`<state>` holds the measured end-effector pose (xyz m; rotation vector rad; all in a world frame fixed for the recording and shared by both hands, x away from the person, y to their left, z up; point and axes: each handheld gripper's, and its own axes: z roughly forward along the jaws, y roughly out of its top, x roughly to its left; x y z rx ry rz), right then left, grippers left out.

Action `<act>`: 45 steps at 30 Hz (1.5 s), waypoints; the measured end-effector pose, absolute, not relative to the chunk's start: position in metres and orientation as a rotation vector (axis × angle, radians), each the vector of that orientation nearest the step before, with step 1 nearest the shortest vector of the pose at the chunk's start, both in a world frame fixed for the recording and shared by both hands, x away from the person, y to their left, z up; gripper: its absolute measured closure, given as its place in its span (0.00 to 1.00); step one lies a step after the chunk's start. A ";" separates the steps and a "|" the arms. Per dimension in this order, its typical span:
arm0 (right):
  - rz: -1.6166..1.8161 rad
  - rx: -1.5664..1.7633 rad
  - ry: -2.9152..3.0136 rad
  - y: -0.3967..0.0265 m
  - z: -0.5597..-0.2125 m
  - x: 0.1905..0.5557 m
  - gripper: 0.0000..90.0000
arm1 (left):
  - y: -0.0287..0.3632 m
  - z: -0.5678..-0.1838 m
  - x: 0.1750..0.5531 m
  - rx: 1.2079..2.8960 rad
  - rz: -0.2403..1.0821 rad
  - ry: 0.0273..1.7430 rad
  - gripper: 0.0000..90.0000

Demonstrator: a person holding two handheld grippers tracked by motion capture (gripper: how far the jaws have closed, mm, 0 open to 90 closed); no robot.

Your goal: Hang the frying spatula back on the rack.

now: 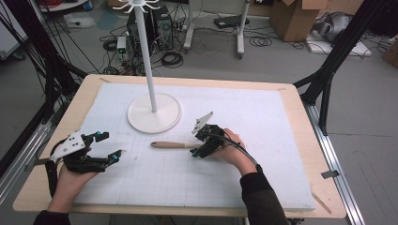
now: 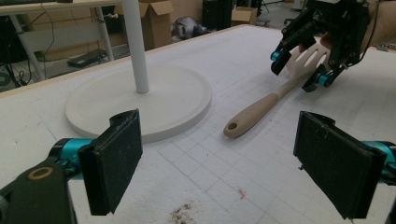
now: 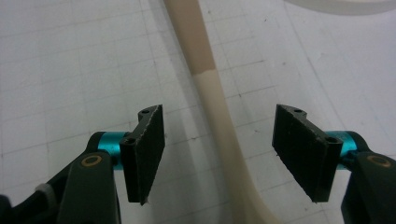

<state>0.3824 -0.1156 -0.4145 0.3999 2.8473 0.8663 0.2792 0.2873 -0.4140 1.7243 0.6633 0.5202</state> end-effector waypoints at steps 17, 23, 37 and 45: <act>0.706 0.344 2.910 -0.105 -0.417 0.389 0.61 | 0.286 -0.415 0.279 1.736 0.513 0.663 0.18; 0.666 0.388 2.970 -0.101 -0.415 0.393 0.69 | 0.286 -0.416 0.279 1.742 0.508 0.659 0.18; 0.683 0.482 2.979 -0.103 -0.416 0.399 0.76 | 0.285 -0.415 0.278 1.744 0.510 0.655 0.18; 0.668 0.439 2.973 -0.102 -0.416 0.397 0.75 | 0.285 -0.416 0.278 1.749 0.508 0.652 0.18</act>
